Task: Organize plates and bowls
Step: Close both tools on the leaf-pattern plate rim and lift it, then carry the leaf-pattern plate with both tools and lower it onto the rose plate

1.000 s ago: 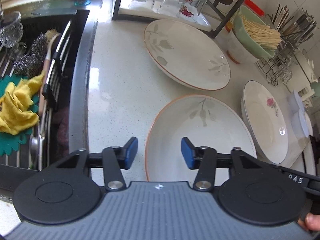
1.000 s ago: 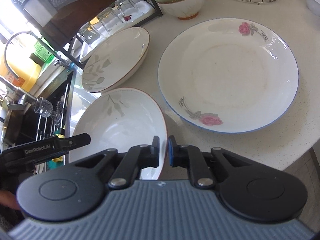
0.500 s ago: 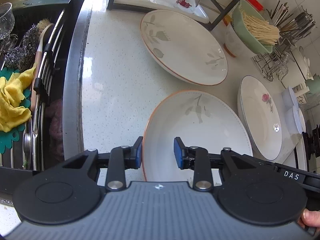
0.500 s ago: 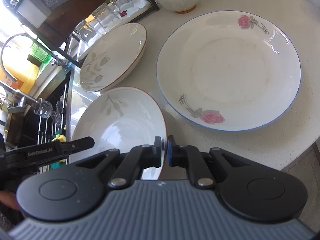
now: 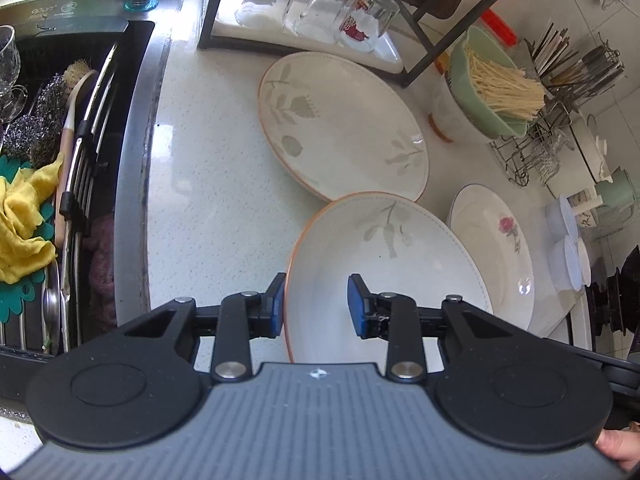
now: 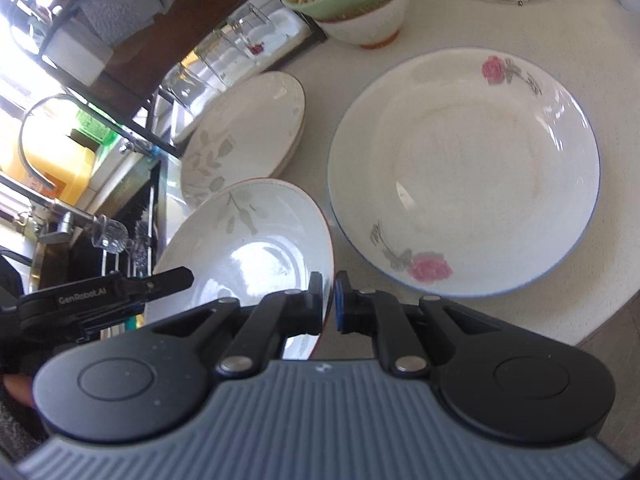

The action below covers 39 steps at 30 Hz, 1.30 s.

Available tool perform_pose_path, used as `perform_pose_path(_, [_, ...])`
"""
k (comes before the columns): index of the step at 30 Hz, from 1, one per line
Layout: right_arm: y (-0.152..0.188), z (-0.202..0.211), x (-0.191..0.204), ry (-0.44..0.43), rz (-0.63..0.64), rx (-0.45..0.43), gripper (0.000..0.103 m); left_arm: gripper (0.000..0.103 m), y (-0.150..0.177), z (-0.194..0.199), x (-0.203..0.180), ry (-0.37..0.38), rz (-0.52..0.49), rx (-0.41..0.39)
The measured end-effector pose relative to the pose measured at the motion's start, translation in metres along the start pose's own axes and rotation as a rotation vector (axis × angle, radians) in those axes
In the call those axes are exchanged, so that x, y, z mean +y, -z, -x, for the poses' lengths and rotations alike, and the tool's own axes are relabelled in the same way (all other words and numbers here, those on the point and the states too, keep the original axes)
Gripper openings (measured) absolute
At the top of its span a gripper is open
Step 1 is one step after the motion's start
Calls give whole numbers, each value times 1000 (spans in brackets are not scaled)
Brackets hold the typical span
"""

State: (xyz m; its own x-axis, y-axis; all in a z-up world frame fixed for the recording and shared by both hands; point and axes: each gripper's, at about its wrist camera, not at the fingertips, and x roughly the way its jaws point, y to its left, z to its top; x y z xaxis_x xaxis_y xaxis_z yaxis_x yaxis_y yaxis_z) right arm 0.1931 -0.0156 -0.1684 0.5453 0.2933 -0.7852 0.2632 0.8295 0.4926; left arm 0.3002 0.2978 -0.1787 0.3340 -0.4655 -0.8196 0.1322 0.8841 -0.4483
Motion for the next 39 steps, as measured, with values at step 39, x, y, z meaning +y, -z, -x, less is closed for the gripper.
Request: perform_pose_path(39, [-98,22,-145,-67,-11,94,9,36,-28,-85,-163,-100,9,68])
